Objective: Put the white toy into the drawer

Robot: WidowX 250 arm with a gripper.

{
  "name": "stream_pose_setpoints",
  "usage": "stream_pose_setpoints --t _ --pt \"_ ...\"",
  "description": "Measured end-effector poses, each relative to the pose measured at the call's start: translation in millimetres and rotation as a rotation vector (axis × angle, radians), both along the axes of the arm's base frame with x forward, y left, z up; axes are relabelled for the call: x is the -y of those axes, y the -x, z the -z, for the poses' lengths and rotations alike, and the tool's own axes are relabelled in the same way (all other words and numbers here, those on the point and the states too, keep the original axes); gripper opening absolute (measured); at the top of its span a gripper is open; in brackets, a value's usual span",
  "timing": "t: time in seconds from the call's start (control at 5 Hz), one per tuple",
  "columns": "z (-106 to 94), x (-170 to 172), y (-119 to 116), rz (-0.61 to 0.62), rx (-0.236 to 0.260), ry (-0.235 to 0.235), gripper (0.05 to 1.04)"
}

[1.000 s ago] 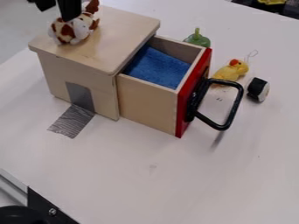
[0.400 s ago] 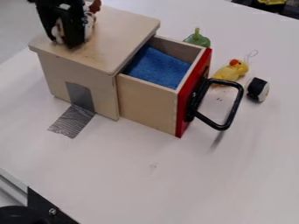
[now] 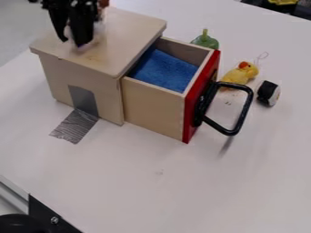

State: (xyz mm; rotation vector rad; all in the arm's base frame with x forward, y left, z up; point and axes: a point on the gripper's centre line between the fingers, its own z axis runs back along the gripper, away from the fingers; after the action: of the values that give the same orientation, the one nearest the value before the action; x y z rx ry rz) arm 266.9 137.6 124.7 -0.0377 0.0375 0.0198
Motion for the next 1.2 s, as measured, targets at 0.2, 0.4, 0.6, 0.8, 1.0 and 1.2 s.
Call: stream_pose_setpoints --t 0.2,0.4,0.6,0.8,1.0,1.2 --pt "-14.1 32 -6 -0.171 0.048 -0.003 0.437" --pt "-20.5 83 -23 -0.234 0.09 -0.01 0.437" --pt "-8.2 108 -30 -0.248 0.092 -0.024 0.437" --pt "11.4 117 -40 -0.259 0.082 -0.017 0.437" --pt "17.9 117 -42 -0.261 0.075 -0.017 0.504" --pt "24.2 120 -39 -0.268 0.073 -0.001 0.822"
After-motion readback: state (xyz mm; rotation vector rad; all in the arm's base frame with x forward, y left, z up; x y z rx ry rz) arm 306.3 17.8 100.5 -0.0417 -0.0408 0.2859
